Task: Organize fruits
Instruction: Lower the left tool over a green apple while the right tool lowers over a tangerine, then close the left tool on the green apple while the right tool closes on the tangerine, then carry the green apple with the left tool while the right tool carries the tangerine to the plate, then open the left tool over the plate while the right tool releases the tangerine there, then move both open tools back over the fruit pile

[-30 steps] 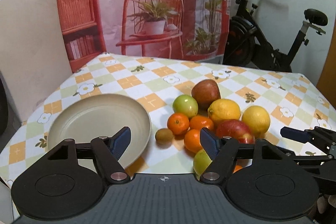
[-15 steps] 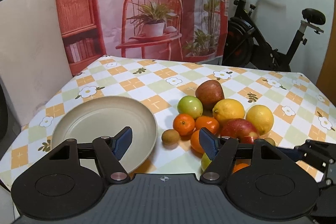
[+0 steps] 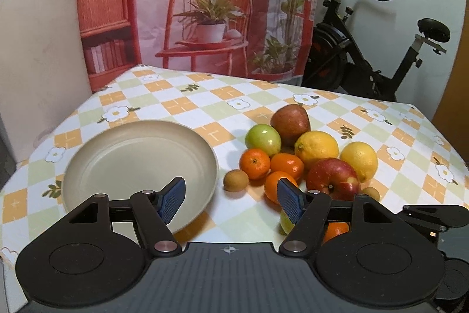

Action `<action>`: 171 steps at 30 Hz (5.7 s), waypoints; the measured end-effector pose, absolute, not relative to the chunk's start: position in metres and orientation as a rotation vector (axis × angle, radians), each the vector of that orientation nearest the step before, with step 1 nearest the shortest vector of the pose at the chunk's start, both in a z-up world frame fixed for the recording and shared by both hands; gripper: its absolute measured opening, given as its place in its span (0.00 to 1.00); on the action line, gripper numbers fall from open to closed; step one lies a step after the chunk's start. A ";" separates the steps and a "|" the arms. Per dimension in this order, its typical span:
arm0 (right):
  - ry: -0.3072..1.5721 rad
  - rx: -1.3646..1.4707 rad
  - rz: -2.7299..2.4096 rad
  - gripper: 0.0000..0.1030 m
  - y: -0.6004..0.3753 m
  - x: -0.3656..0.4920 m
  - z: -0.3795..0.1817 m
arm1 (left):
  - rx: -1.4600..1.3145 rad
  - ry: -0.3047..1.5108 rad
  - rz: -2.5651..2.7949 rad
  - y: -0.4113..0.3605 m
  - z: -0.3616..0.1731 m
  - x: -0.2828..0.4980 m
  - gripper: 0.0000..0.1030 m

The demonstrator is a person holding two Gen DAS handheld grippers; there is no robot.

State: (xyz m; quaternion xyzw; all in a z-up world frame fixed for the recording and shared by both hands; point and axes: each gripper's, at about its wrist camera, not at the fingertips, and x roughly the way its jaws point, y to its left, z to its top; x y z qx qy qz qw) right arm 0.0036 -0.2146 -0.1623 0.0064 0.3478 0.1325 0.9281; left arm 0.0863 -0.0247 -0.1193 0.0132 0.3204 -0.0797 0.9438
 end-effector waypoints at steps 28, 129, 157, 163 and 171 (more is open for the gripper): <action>0.625 0.113 0.141 0.31 -0.254 -0.026 -0.155 | 0.001 0.745 -0.402 -0.046 -0.138 0.089 0.70; 0.721 -0.064 0.319 0.35 -0.122 0.192 -0.144 | -0.145 0.732 -0.187 0.114 -0.101 0.217 0.53; 0.546 0.162 0.142 0.37 -0.317 0.015 -0.141 | -0.003 0.595 -0.006 -0.048 -0.066 0.142 0.53; 0.581 0.145 0.171 0.37 -0.313 0.011 -0.154 | -0.006 0.596 0.003 -0.047 -0.067 0.128 0.53; 0.562 0.159 0.137 0.37 -0.301 0.000 -0.157 | -0.001 0.616 -0.032 -0.047 -0.068 0.125 0.52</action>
